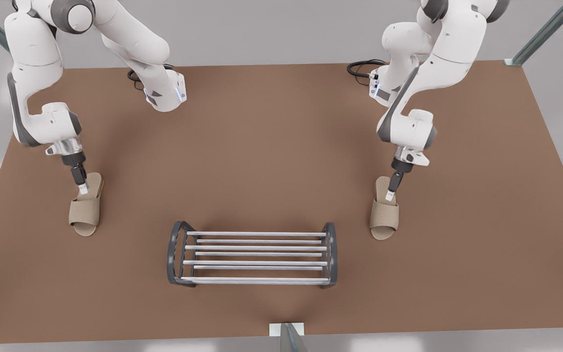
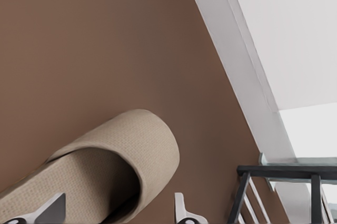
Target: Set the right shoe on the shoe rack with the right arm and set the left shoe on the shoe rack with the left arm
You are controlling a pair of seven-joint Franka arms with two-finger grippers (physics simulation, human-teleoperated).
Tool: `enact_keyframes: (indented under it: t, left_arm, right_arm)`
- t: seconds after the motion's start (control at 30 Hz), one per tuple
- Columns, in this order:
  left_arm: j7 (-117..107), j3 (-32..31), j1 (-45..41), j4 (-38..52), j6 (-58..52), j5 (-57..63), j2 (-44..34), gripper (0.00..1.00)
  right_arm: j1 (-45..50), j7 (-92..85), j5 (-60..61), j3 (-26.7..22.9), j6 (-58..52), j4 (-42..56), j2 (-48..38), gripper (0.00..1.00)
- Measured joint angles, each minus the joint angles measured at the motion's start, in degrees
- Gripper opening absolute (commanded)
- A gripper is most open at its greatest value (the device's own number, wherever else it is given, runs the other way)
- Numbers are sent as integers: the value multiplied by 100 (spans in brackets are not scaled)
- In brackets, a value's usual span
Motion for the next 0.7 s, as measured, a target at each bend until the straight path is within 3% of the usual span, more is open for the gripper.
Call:
enact_keyframes:
  t: [0.3,0.7]
  left_arm:
    - [-131,-7,43,738,-62,-101,544,100]
    - [-840,-88,-18,1437,-83,-101,1034,100]
  right_arm:
    - [-333,-1106,-31,-7,-849,-189,86,99]
    - [-437,-532,-614,-7,-1484,-53,117,100]
